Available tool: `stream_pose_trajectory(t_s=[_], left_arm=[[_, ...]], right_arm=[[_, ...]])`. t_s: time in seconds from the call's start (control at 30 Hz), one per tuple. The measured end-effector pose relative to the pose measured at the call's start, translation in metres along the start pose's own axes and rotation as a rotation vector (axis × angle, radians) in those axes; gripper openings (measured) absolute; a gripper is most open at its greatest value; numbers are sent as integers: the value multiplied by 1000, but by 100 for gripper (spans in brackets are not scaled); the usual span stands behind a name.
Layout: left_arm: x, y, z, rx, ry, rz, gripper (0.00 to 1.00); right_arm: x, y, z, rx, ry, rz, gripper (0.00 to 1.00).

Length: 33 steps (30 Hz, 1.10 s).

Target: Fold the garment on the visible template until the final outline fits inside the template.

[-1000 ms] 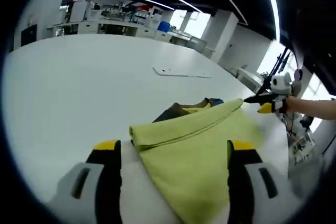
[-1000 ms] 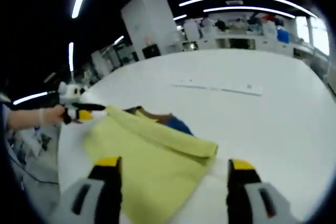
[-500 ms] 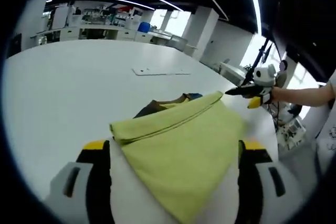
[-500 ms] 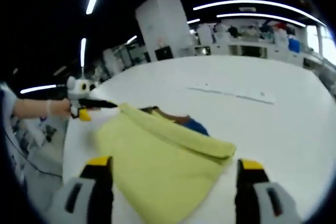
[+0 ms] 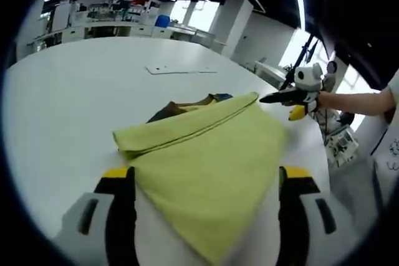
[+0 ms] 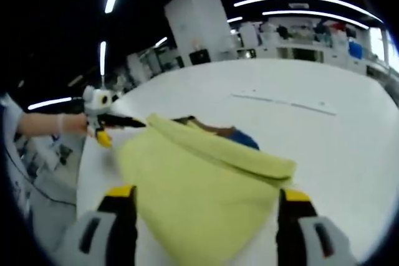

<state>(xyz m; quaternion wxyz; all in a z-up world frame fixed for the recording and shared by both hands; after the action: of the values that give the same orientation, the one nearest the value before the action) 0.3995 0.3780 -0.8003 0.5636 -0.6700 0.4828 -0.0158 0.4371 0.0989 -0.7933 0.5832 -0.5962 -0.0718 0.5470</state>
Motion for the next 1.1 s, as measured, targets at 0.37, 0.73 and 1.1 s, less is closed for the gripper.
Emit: stream_pose_trajectory(t_s=[0.37, 0.73, 1.1], left_arm=[[12, -14, 9, 6, 7, -11, 90], [30, -34, 17, -3, 3, -44, 88], [34, -44, 37, -70, -37, -79, 88]], right_arm=[[10, 1, -6, 24, -5, 6, 92], [26, -19, -20, 41, 17, -38, 90], [37, -23, -36, 68, 58, -39, 87]])
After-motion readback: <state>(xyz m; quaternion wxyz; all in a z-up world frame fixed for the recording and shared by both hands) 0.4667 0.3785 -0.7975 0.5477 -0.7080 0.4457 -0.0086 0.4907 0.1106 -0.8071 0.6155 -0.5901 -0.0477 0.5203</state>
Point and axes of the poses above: the point that each gripper's makers call its tool centre point, and the gripper's own axes: x roughly forward along the fingers, z roughly to its left, y roughly out of its underside, the point moved 3 cm from there along -x, roughly backward along the fingers, and after that the axes turned 1 degree about -x, right-handed, at the moved point
